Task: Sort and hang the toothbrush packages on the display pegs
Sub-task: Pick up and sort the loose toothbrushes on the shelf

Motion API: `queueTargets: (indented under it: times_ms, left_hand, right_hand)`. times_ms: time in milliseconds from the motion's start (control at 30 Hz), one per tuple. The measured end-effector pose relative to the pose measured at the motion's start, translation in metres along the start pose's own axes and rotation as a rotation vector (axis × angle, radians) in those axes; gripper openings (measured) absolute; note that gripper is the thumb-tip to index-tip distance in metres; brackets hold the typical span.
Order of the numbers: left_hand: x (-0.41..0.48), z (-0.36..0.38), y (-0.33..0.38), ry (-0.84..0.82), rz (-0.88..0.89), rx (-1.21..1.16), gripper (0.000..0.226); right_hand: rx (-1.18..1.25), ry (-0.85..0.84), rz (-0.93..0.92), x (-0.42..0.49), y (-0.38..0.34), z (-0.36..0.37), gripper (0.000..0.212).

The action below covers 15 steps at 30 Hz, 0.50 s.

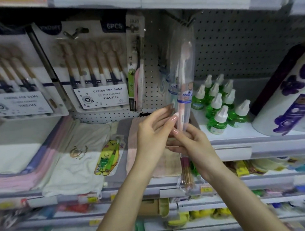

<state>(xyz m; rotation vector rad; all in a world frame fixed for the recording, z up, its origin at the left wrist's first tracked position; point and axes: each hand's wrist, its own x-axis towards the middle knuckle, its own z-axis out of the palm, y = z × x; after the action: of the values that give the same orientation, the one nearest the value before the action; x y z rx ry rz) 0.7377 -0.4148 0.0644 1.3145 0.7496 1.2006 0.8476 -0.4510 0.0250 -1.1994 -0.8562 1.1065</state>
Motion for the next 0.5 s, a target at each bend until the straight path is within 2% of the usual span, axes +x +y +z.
queueTargets:
  times_ms: [300,500]
  left_hand:
    - [-0.005,-0.008,-0.013,0.058,-0.030,0.018,0.029]
    - [-0.015,-0.044,-0.027,0.175,-0.037,0.101,0.027]
  right_hand:
    - [0.062,-0.002,0.042,-0.002,0.013,-0.003,0.023]
    - [0.032,-0.071,0.111,0.000,0.035,0.015,0.026]
